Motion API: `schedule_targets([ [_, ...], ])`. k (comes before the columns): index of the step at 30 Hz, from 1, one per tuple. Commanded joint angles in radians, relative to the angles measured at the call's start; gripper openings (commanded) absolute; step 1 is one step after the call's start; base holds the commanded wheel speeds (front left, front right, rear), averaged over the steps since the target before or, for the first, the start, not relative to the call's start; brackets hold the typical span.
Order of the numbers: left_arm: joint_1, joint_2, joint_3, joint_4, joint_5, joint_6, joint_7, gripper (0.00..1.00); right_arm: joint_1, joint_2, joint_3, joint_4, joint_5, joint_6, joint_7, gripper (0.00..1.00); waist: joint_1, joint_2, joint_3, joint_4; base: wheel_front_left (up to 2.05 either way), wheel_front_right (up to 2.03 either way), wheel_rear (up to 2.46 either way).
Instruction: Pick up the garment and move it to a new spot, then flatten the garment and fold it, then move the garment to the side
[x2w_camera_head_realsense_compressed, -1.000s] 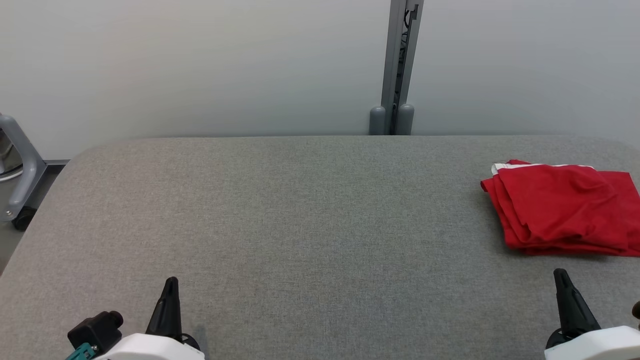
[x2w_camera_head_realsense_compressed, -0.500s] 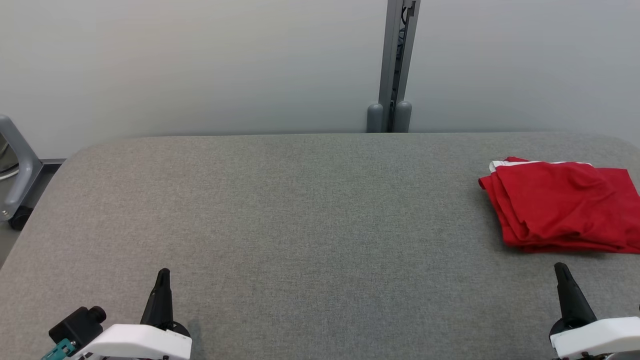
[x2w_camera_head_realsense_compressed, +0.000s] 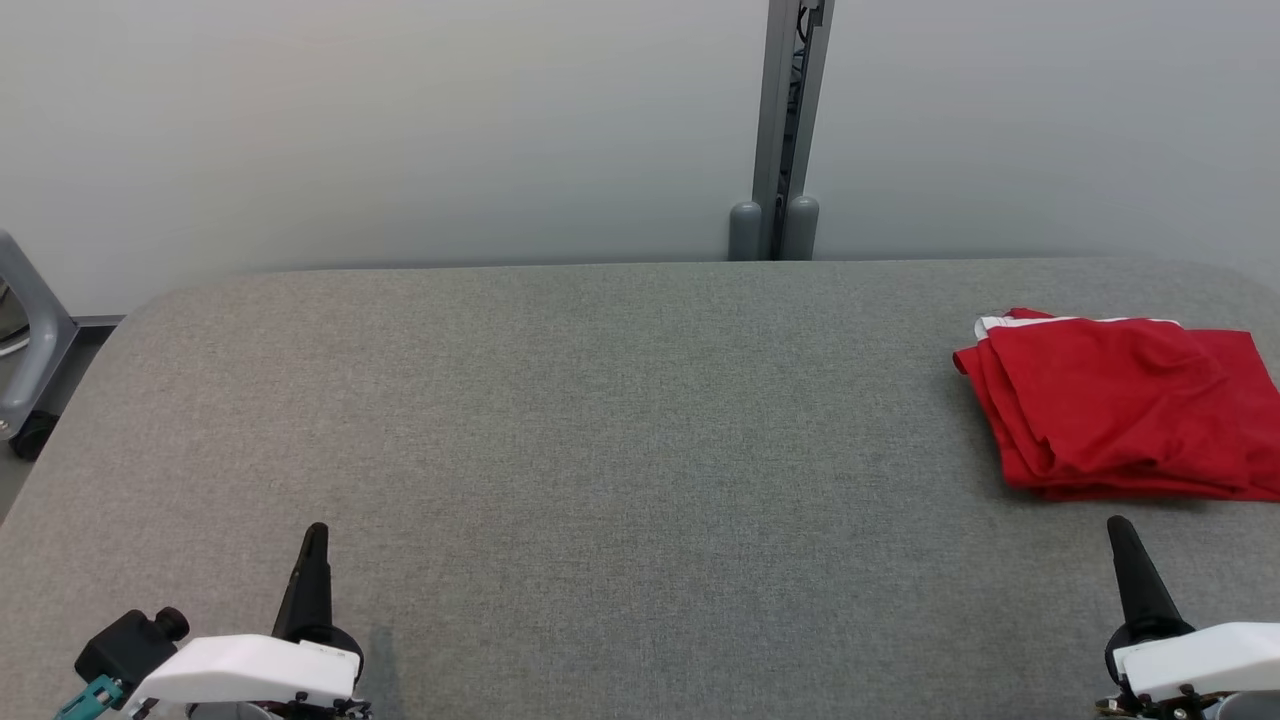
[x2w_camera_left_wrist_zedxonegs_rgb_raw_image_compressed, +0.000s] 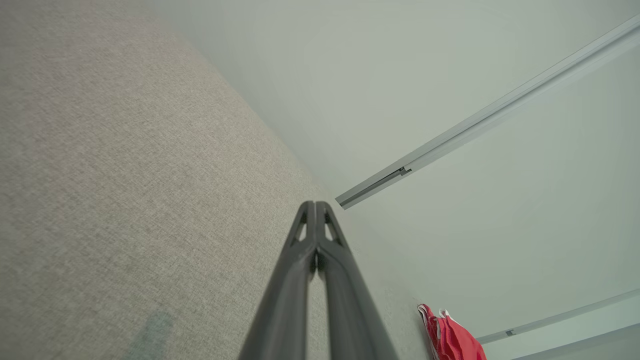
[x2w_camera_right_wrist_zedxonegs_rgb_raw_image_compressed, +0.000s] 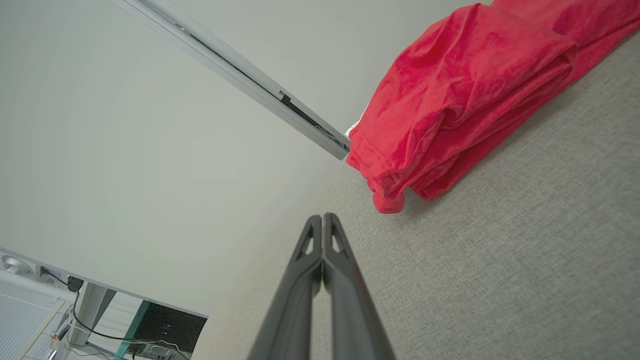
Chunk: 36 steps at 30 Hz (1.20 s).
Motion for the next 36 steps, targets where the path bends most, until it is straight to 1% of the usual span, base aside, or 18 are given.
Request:
schedule_targets([
  [1, -0.035, 0.005, 0.010, -0.015, -0.022, -0.008, 0.004, 0.00, -0.028, -0.006, -0.006, -0.006, 0.020, 0.001, 0.005, 0.00, 0.0000, 0.0000, 0.000, 0.000, 0.00, 0.00, 0.00],
  [20, -0.053, 0.001, 0.048, -0.024, -0.204, -0.029, 0.058, 0.00, -0.057, 0.014, -0.027, 0.013, 0.196, 0.001, 0.044, 0.00, 0.0000, 0.0000, 0.010, -0.009, 0.00, 0.00, 0.00],
  [36, -0.062, -0.002, 0.074, -0.031, -0.327, -0.043, 0.094, 0.00, -0.079, 0.027, -0.040, 0.028, 0.315, 0.002, 0.070, 0.00, 0.0000, 0.0000, 0.017, -0.016, 0.00, 0.00, 0.00],
])
